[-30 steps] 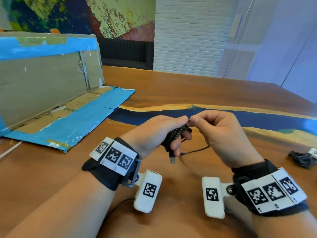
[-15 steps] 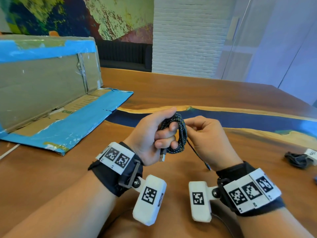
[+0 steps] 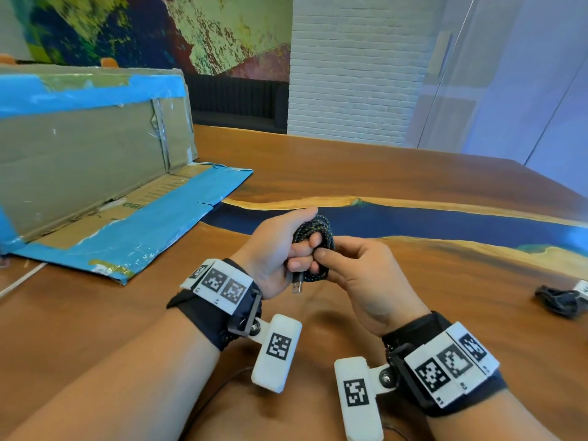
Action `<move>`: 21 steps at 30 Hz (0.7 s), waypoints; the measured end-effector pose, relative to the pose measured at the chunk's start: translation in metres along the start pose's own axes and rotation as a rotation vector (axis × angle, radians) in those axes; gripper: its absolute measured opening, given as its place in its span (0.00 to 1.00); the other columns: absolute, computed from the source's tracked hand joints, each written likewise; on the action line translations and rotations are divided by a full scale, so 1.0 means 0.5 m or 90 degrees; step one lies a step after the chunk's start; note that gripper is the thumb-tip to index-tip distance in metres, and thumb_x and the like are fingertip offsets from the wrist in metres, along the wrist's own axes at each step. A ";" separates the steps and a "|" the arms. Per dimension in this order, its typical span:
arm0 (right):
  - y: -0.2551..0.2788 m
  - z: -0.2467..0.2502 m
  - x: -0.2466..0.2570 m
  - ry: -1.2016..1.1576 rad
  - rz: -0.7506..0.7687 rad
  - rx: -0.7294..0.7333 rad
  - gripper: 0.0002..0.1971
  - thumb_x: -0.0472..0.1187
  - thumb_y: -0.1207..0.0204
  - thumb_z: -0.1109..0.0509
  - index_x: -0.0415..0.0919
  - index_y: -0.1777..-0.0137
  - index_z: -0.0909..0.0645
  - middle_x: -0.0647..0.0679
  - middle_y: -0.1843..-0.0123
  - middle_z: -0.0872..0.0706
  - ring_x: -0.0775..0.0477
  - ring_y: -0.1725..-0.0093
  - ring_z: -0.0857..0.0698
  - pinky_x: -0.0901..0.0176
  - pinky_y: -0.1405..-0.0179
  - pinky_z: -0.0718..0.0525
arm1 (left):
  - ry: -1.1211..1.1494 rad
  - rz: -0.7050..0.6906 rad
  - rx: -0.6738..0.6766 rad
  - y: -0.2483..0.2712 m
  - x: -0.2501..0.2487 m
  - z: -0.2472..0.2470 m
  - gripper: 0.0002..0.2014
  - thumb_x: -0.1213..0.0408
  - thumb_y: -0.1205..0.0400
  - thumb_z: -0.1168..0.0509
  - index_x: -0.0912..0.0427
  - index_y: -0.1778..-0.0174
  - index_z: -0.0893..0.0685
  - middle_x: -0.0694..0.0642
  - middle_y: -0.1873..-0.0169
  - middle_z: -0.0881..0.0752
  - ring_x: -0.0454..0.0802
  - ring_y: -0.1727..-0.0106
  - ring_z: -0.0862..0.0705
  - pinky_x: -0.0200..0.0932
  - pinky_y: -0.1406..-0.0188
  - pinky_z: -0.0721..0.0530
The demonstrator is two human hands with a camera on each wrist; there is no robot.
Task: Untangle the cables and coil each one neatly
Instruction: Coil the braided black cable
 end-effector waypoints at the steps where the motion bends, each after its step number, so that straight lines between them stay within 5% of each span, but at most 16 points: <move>1: -0.002 0.006 -0.007 0.004 -0.012 -0.017 0.08 0.26 0.19 0.29 0.34 0.47 0.08 0.34 0.56 0.10 0.46 0.57 0.12 0.49 0.45 0.11 | -0.019 0.009 -0.005 -0.001 0.005 0.001 0.27 0.47 0.10 0.42 0.60 0.72 0.24 0.49 0.84 0.41 0.48 0.81 0.41 0.43 0.67 0.24; 4: -0.006 0.016 -0.022 0.027 -0.040 -0.074 0.08 0.25 0.21 0.28 0.34 0.51 0.08 0.33 0.57 0.10 0.44 0.58 0.13 0.41 0.43 0.12 | -0.043 0.007 -0.041 -0.004 0.010 0.001 0.22 0.48 0.11 0.39 0.61 0.64 0.22 0.50 0.82 0.39 0.50 0.79 0.38 0.44 0.66 0.24; 7: -0.007 0.027 -0.021 0.014 -0.043 -0.145 0.11 0.23 0.22 0.29 0.34 0.43 0.14 0.35 0.59 0.09 0.48 0.62 0.12 0.58 0.59 0.14 | -0.050 -0.020 -0.074 -0.012 0.007 -0.002 0.13 0.52 0.11 0.36 0.60 0.48 0.23 0.50 0.81 0.34 0.50 0.77 0.36 0.46 0.66 0.28; 9: -0.008 0.032 -0.020 -0.026 -0.051 -0.157 0.17 0.23 0.21 0.29 0.39 0.37 0.24 0.38 0.60 0.08 0.50 0.66 0.11 0.67 0.69 0.17 | -0.060 -0.034 -0.086 -0.016 0.007 0.002 0.13 0.53 0.11 0.35 0.59 0.48 0.26 0.50 0.79 0.35 0.51 0.77 0.36 0.46 0.68 0.29; 14: -0.011 0.022 -0.021 -0.112 -0.077 -0.073 0.25 0.25 0.25 0.28 0.42 0.30 0.26 0.41 0.59 0.10 0.37 0.51 0.13 0.43 0.42 0.23 | -0.098 -0.056 -0.056 -0.017 -0.006 0.004 0.12 0.54 0.11 0.36 0.57 0.54 0.27 0.52 0.80 0.32 0.49 0.78 0.36 0.42 0.74 0.30; 18: -0.001 0.000 -0.001 -0.191 -0.075 0.047 0.32 0.28 0.29 0.31 0.36 0.22 0.28 0.34 0.58 0.15 0.29 0.46 0.14 0.31 0.34 0.20 | -0.116 -0.074 -0.005 -0.011 -0.013 -0.004 0.12 0.55 0.10 0.37 0.61 0.44 0.22 0.55 0.80 0.23 0.49 0.80 0.36 0.40 0.76 0.29; 21: 0.003 -0.007 0.011 -0.135 -0.060 0.089 0.37 0.24 0.28 0.24 0.40 0.20 0.30 0.25 0.52 0.10 0.31 0.49 0.09 0.39 0.41 0.11 | -0.107 -0.094 0.000 -0.013 -0.009 -0.002 0.12 0.55 0.10 0.37 0.61 0.45 0.19 0.53 0.78 0.32 0.49 0.79 0.37 0.44 0.73 0.32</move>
Point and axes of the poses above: each hand's wrist, its own y-axis away from the middle knuckle, its own z-axis out of the back of the hand, x = y × z, the point moved 8 cm from there along -y, towards the middle knuckle
